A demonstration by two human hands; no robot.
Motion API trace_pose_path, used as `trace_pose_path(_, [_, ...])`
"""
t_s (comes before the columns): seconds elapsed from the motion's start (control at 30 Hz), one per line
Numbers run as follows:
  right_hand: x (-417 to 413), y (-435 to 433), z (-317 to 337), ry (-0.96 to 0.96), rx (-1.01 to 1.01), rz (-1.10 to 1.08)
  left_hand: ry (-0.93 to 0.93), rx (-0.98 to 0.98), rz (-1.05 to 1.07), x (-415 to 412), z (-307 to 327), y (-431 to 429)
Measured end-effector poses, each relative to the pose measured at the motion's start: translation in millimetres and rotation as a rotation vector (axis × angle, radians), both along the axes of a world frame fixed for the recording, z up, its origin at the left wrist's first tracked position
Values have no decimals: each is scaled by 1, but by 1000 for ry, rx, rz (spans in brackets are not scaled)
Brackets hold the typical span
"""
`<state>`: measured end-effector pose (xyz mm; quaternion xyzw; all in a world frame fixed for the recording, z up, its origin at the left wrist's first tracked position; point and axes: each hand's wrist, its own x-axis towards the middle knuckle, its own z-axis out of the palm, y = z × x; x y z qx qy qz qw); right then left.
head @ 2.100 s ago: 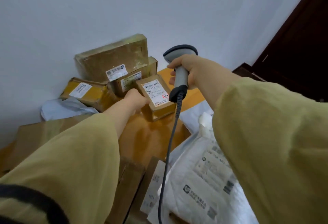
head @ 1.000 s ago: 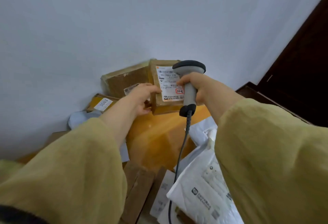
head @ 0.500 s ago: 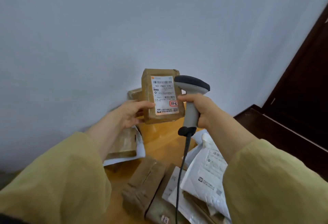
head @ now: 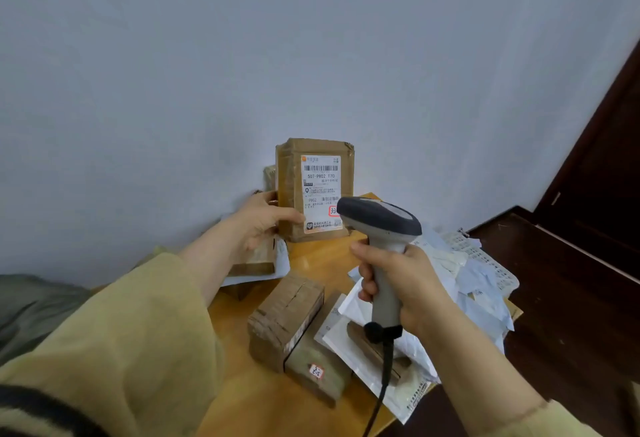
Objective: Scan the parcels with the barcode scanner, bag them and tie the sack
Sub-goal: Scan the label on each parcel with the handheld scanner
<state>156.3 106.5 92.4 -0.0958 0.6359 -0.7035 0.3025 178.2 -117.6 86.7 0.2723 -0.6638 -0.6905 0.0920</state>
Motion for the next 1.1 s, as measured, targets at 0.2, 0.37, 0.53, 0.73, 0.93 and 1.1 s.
trace_pose_path(0.2, [7, 30, -20, 118, 130, -39, 16, -13, 13, 10, -4, 16])
trace_pose_path(0.37, [12, 42, -25, 161, 161, -17, 18, -36, 19, 11, -5, 29])
trace_pose_path(0.53, [16, 53, -24, 178, 147, 5, 23, -28, 37, 12, -9, 36])
trace_pose_path(0.73, [21, 60, -25, 101, 90, 28, 30, -14, 40, 17, -12, 38])
trace_pose_path(0.93, [25, 63, -23, 79, 47, 34, 15, -20, 39, 22, -14, 38])
trace_pose_path(1.1, [26, 64, -23, 71, 49, 33, 7, -26, 36, 26, -16, 39])
